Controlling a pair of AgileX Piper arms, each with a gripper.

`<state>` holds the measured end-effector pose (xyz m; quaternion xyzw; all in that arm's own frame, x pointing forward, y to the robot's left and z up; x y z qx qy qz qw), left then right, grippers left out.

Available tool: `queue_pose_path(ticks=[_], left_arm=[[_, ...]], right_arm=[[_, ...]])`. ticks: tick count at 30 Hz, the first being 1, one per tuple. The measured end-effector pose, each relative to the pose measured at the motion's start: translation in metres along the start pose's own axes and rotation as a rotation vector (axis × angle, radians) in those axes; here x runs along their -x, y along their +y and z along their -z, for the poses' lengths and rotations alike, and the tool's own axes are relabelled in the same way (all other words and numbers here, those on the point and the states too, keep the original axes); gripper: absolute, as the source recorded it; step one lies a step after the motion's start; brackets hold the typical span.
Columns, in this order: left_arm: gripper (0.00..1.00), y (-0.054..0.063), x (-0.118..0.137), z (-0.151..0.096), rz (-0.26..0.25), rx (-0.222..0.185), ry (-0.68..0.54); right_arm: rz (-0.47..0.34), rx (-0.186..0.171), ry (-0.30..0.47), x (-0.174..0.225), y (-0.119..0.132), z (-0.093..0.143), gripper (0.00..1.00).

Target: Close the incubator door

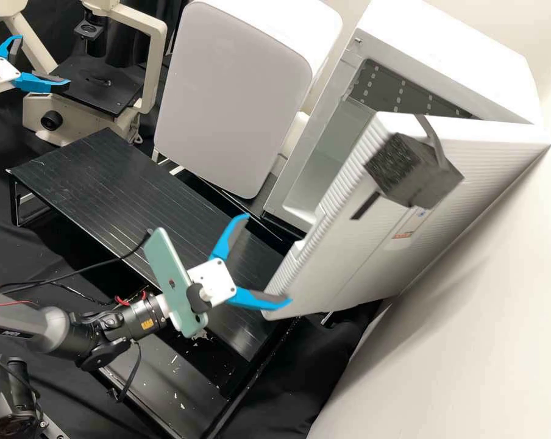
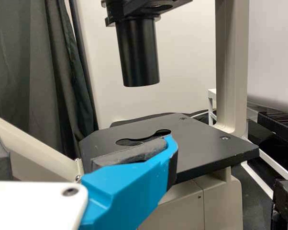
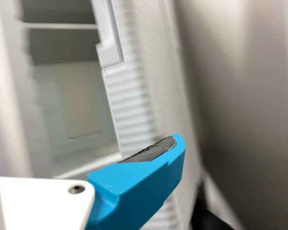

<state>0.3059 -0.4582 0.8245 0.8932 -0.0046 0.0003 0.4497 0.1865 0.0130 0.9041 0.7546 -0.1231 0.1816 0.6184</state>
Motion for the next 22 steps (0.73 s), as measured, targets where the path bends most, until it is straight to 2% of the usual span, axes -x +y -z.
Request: queue_pose_path(ticks=[1,4,8,11,14,17,22], left_arm=[[1.0,0.0,0.0,0.0,0.0,0.0,0.0],[1.0,0.0,0.0,0.0,0.0,0.0,0.0],[1.0,0.0,0.0,0.0,0.0,0.0,0.0],[1.0,0.0,0.0,0.0,0.0,0.0,0.0],[1.0,0.0,0.0,0.0,0.0,0.0,0.0],[1.0,0.0,0.0,0.0,0.0,0.0,0.0],[1.0,0.0,0.0,0.0,0.0,0.0,0.0]], right_arm=[[0.034,-0.011,0.03,0.0,-0.005,0.006,1.0],[0.114,-0.001,0.126,0.003,-0.016,0.021,1.0],[0.154,0.006,0.201,0.006,-0.023,0.032,1.0],[0.141,0.011,0.198,0.009,-0.026,0.033,1.0],[0.09,0.041,0.158,0.013,-0.031,0.032,1.0],[0.077,0.022,0.116,0.016,-0.036,0.029,1.0],[0.117,0.02,0.091,0.018,-0.044,0.023,1.0]])
